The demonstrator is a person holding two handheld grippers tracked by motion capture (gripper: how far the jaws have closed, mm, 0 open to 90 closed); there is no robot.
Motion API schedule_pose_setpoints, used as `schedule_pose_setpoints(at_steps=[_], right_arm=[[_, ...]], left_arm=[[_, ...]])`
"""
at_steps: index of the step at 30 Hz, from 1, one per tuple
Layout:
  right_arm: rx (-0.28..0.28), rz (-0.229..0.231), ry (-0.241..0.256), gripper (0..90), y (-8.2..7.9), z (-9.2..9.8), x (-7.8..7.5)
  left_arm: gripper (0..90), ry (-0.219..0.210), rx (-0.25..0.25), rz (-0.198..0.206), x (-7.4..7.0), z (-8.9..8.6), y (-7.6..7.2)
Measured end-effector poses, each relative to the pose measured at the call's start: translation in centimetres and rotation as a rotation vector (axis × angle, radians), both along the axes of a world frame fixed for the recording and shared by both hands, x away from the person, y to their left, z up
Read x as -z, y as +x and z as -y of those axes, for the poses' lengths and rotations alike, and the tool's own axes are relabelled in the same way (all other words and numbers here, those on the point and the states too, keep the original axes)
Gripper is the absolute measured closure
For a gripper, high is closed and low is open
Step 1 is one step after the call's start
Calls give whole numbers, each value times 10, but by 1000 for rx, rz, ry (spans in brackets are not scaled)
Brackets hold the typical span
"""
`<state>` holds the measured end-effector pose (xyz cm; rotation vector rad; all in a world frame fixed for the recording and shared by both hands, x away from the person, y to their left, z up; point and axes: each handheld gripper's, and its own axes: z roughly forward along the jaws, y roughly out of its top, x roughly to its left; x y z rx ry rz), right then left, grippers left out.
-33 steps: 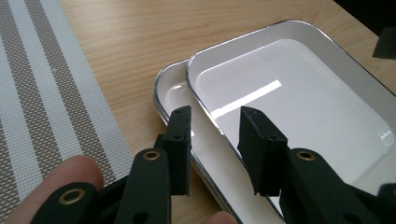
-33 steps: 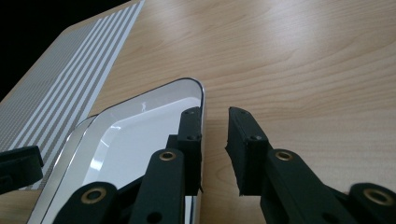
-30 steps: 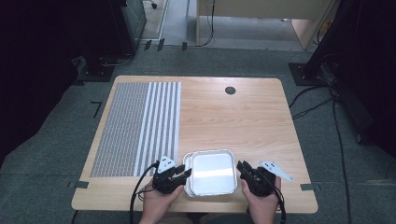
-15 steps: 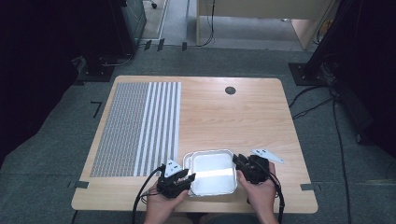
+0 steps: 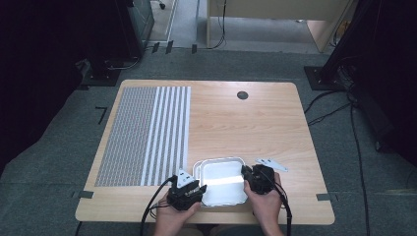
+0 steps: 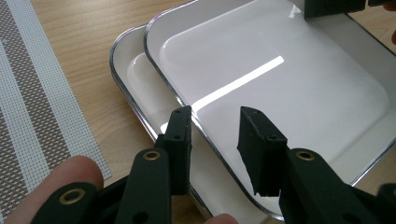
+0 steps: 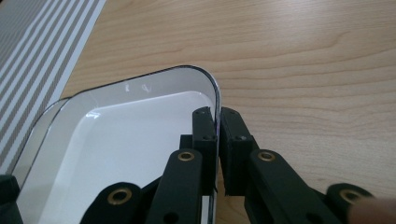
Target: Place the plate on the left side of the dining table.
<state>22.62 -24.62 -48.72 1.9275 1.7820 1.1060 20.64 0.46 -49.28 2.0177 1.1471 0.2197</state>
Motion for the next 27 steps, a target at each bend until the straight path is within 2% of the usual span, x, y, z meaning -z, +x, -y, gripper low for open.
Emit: schedule_pose_setpoints(at_steps=[2, 6, 9, 12, 16, 18, 21, 23, 26, 27], right_arm=[[35, 12, 4, 883, -2, 3, 0], [84, 22, 44, 887, -6, 9, 1], [100, 41, 24, 885, -11, 7, 0], [84, 45, 19, 873, -11, 7, 2], [48, 38, 33, 804, -10, 14, 0], [32, 34, 44, 798, -8, 17, -1], [21, 31, 29, 802, -6, 17, -1], [6, 42, -14, 814, -2, 10, -3], [15, 31, -59, 865, -1, 6, -3], [16, 29, -49, 868, -1, 7, -3]], left_arm=[[647, 3, 1, -4, 0, 1, -1], [620, -8, 11, -15, 1, 3, -2], [638, -3, 7, -31, 3, 4, -2], [670, -6, 3, -52, 6, 5, -1], [699, 6, 3, -49, 6, 8, -2], [713, 7, 4, -49, 6, 8, -2], [719, 10, 3, -48, 6, 9, -2], [720, 16, 0, -44, 6, 9, -3], [721, 12, -2, -50, 5, 9, -2], [721, 11, -2, -53, 5, 9, -2]])
